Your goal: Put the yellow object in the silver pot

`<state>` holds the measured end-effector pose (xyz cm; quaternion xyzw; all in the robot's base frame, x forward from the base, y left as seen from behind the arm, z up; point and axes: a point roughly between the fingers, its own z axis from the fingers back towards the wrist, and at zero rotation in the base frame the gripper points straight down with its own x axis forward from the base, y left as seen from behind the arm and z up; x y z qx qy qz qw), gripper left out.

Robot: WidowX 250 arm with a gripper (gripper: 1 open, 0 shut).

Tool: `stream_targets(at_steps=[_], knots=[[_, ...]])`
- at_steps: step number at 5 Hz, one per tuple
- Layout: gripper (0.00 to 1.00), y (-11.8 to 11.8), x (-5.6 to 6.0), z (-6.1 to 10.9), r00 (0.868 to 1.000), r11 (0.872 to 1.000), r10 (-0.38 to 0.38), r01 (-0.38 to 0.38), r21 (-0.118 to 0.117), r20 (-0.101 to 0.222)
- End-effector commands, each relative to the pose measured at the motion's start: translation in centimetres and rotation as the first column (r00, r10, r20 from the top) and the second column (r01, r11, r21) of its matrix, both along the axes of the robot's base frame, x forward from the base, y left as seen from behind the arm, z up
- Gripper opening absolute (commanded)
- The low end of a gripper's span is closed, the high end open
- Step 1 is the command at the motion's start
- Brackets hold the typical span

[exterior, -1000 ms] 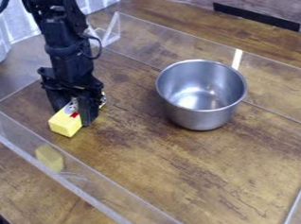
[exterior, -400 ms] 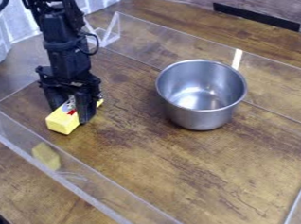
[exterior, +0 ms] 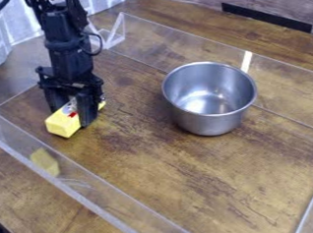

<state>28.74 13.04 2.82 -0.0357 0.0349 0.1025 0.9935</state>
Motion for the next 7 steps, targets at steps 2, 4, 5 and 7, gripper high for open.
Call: stream_targets(at_steps=[2,4,5,7], knots=[[0.00,-2.8,2.6,8.5,0.978,0.996,0.065,-0.076,0.050,0.199],[0.00,-6.7,4.7,13.4,0.948,0.996,0.051,-0.069,0.048,0.314],[0.00,-7.4,5.1,13.7,0.945,0.996,0.055,-0.074,0.045,0.323],[0.00,-10.0,6.2,12.4,0.935,0.998,-0.059,0.052,0.029,0.349]])
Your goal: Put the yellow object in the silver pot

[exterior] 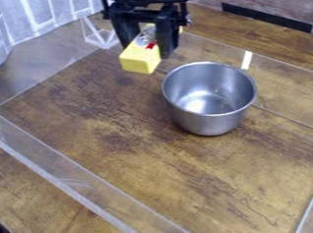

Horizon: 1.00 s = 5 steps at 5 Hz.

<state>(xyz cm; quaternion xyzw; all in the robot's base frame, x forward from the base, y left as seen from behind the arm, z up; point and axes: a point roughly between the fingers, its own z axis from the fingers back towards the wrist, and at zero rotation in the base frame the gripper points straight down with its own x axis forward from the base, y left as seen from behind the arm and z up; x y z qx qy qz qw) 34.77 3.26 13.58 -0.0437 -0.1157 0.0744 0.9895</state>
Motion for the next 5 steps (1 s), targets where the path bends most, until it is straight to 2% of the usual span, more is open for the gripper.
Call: stream_targets(at_steps=[1,3,5], knots=[[0.00,-1.6,0.8,1.0,0.994,0.996,-0.084,0.084,-0.001,0.067],[0.00,-3.9,3.5,1.5,0.980,0.984,-0.176,0.177,-0.005,0.090],[0.00,-6.0,4.3,2.0,0.976,0.982,-0.188,0.189,-0.001,0.112]])
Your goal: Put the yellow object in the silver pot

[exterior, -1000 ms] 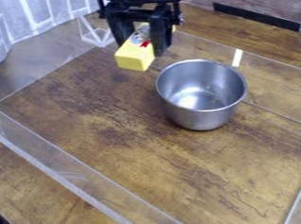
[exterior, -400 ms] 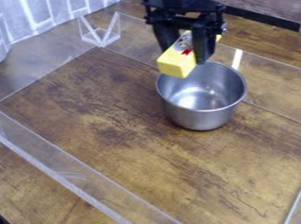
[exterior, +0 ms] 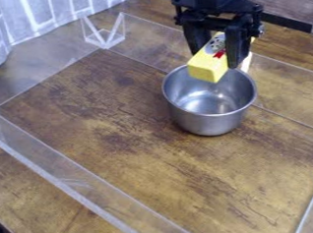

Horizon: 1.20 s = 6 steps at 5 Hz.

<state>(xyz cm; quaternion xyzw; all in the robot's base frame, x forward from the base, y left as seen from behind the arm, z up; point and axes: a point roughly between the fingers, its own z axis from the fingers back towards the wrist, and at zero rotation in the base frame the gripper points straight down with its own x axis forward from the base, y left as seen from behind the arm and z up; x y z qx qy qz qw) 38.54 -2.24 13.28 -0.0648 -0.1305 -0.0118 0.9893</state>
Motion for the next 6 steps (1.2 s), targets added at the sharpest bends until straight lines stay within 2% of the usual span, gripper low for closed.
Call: stream_targets(at_steps=[1,2,3,4,5,6], knots=[[0.00,1.2,0.1,1.7,0.997,1.000,0.015,-0.016,0.010,0.078],[0.00,2.9,-0.5,1.2,0.995,0.999,0.048,-0.050,0.017,0.085],[0.00,4.4,-1.2,1.6,0.991,0.996,0.082,-0.085,0.019,0.108],[0.00,5.2,-1.2,2.6,0.982,0.990,0.141,-0.144,0.013,0.125],[0.00,5.8,-0.8,3.0,0.973,0.981,0.189,-0.192,0.011,0.134],[0.00,5.1,0.1,2.0,0.949,0.958,0.281,-0.285,0.008,0.141]])
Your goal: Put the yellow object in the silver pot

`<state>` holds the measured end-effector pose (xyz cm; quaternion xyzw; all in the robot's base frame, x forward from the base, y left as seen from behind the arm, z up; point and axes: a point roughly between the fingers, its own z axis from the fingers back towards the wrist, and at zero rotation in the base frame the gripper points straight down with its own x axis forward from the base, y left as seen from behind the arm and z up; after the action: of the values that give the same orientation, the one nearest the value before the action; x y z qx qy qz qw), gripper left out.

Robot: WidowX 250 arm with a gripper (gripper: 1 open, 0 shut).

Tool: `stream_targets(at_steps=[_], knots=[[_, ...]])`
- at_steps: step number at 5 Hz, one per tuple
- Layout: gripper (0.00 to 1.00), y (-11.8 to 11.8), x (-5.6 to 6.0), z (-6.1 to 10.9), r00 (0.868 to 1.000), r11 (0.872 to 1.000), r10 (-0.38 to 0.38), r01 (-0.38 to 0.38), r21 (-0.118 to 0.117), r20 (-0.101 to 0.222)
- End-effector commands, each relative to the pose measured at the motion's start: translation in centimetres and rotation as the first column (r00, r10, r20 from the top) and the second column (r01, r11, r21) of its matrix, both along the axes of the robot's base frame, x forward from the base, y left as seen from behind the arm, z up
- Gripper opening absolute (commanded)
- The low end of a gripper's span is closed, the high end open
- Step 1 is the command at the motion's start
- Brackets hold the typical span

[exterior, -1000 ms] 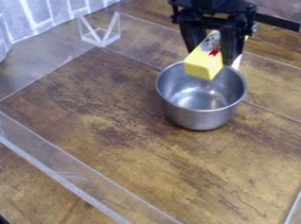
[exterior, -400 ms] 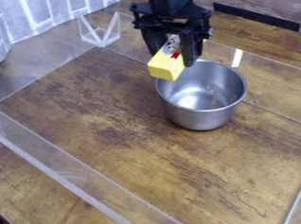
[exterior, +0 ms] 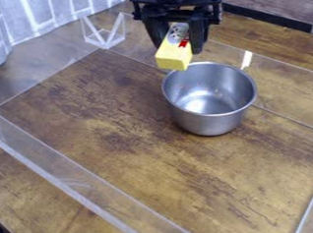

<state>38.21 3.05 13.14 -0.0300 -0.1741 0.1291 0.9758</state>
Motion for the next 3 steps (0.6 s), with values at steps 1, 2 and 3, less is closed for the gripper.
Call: stream_targets(at_steps=[1,2,3], knots=[[0.00,-1.6,0.5,1.5,0.997,0.999,-0.043,0.043,-0.006,0.059],[0.00,-3.2,0.6,1.3,0.997,0.998,-0.053,0.054,-0.022,0.054],[1.00,-4.2,0.6,1.3,0.997,0.998,-0.058,0.060,-0.029,0.051]])
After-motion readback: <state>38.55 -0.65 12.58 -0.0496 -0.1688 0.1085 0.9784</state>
